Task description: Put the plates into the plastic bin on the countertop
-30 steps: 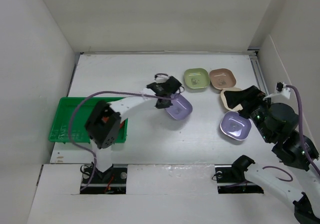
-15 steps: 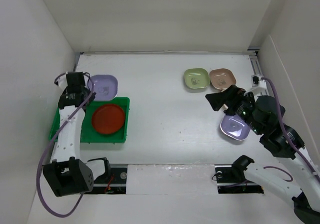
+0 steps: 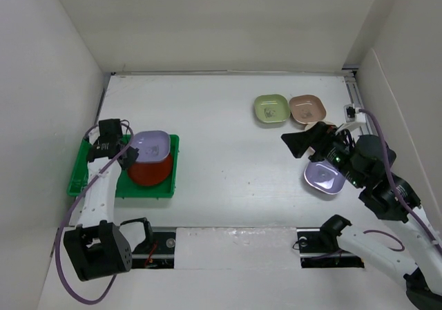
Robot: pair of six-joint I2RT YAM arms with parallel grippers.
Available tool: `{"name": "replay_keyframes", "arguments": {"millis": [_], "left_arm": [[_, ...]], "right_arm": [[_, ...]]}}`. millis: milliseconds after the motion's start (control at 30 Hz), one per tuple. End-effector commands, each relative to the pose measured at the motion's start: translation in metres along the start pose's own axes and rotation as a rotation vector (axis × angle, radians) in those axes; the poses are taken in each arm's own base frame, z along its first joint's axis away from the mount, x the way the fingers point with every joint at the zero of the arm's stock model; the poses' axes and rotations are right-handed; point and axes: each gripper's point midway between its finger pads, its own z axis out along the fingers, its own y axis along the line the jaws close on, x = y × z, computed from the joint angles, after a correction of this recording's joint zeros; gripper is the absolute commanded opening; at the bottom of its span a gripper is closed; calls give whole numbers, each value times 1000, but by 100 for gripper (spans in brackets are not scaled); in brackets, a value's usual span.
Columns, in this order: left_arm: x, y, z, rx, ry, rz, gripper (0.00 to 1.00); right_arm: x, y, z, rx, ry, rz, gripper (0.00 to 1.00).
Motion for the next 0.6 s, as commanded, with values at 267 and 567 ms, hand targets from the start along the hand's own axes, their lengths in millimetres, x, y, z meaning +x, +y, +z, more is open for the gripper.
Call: {"name": "replay_keyframes", "arguments": {"millis": [267, 567], "left_arm": [[-7, -4, -12, 49, -53, -52, 57], [-50, -124, -81, 550, -153, 27, 100]], "right_arm": [[-17, 15, -6, -71, -67, -12, 100], [-25, -2, -3, 21, -123, 4, 100]]}}
